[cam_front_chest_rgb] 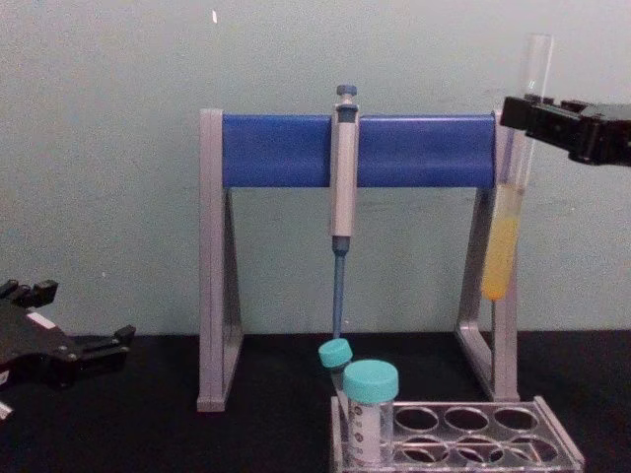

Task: Pick up the test tube from the test tube rack, shake it, then place it back into the test tube rack.

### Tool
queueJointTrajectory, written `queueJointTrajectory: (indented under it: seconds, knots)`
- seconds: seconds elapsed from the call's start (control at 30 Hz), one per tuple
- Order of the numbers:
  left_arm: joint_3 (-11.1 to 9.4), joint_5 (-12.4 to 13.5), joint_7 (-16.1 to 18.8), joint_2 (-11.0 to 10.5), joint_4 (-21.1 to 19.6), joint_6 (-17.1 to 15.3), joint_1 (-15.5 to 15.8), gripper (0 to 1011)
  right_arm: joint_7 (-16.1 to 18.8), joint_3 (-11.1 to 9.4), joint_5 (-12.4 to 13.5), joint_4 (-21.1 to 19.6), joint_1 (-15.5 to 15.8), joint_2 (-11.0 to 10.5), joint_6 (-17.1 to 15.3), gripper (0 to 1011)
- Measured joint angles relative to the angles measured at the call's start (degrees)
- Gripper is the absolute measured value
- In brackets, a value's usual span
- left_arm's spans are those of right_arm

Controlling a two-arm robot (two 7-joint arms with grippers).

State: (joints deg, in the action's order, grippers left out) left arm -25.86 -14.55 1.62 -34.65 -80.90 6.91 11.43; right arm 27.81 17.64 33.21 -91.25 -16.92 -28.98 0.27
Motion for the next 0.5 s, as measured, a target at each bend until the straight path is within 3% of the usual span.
queueJointTrajectory:
  seconds: [0.13,0.5]
  knots:
    - [0.0,0.0,0.0,0.0,0.0,0.0,0.0,1001,2.8,0.2,2.8,0.4,0.1,-0.3,-0.3,233]
    - [0.0,0.0,0.0,0.0,0.0,0.0,0.0,1002,3.8,1.4,4.0,0.8,0.0,-1.4,0.3,233]
